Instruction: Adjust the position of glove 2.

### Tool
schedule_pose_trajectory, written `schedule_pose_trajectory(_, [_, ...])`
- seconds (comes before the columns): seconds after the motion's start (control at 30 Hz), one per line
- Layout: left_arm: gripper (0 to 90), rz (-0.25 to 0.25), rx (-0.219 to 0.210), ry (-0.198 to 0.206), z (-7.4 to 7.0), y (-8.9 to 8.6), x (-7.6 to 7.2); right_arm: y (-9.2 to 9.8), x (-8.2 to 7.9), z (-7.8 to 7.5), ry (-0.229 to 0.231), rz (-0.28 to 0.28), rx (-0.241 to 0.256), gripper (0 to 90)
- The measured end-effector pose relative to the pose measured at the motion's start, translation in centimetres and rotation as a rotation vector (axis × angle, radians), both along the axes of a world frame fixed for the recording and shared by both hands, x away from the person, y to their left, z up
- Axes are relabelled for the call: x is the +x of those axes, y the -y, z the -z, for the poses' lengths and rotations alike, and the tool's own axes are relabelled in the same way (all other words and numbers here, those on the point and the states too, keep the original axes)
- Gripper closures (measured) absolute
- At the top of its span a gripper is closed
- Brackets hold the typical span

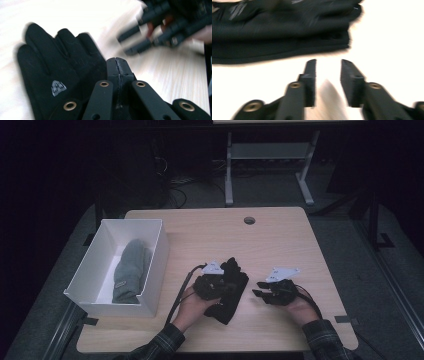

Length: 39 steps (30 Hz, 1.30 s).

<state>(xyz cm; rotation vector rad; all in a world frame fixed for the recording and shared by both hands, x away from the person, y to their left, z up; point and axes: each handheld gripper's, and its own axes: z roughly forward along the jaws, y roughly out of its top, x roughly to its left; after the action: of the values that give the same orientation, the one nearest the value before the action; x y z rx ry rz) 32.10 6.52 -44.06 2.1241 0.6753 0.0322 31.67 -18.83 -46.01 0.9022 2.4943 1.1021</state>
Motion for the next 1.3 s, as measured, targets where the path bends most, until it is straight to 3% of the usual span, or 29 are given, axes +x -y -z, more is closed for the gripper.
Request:
schedule_pose_trajectory(0.13, [89.6,0.041,0.074,-0.009,0.9,1.5,-0.6,0.7,0.4,0.2,0.022,0.055,-0.006,45.1])
schedule_pose_trajectory(0.3, [89.6,0.045,0.141,-0.014,1.5,2.1,-1.0,1.2,1.0,0.8,0.008,0.099,-0.022,35.5])
schedule_pose_trajectory(0.5, [89.6,0.053,0.183,-0.026,1.4,0.9,-1.2,1.3,1.3,1.2,-0.008,0.119,-0.024,28.9])
schedule_pose_trajectory(0.8, [89.6,0.057,0.261,-0.007,0.9,-2.4,-2.0,1.4,1.6,1.7,-0.017,0.123,-0.027,23.0])
schedule_pose_trajectory(0.9, [89.5,0.058,0.268,-0.003,0.7,-3.3,-2.4,1.4,1.7,1.8,-0.026,0.127,-0.018,20.8])
schedule_pose_trajectory(0.97, [89.2,0.054,0.245,-0.005,0.5,-3.6,-2.5,1.5,1.8,1.9,-0.033,0.125,-0.004,20.3])
schedule_pose_trajectory(1.1, [84.6,0.056,0.234,0.037,-0.5,-3.5,-2.4,1.4,1.8,2.1,-0.032,0.126,0.012,17.5])
schedule_pose_trajectory(1.17, [81.2,0.051,0.218,0.047,-0.9,-3.5,-2.4,1.4,1.8,2.1,-0.034,0.127,0.012,16.4])
schedule_pose_trajectory(1.3, [68.9,0.054,0.231,0.074,-1.6,-4.0,-1.6,1.4,1.9,2.2,-0.035,0.130,0.007,14.9])
